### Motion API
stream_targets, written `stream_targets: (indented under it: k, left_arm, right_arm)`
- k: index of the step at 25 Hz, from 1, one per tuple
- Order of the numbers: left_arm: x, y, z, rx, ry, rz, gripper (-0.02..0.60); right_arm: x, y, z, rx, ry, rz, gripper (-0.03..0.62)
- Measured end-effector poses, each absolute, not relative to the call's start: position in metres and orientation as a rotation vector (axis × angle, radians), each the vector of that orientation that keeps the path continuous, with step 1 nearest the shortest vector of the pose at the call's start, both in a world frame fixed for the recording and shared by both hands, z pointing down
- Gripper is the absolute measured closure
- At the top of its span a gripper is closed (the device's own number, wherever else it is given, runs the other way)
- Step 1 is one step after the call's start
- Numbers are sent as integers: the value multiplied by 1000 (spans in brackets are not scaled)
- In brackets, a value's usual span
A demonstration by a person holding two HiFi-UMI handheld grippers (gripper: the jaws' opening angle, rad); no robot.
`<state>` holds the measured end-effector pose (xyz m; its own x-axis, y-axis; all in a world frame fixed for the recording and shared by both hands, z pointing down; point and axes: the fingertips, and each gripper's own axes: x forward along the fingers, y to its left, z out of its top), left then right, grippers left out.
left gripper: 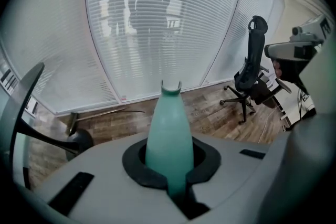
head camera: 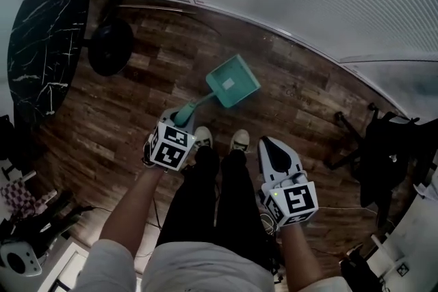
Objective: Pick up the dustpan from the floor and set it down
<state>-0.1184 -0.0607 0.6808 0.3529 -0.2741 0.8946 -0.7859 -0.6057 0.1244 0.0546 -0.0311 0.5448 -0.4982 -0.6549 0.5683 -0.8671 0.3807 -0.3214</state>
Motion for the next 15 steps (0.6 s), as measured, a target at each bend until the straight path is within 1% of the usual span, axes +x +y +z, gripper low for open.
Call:
stream_targets:
  k: [9, 15]
  left_arm:
    - [-137, -44, 586, 2064, -971, 1214, 549]
    - [-143, -29, 528, 2052, -982, 1211, 549]
  right_arm:
    - [93, -26, 475, 1388, -2297, 752, 569]
    - [102, -19, 431, 1400, -2321, 685, 569]
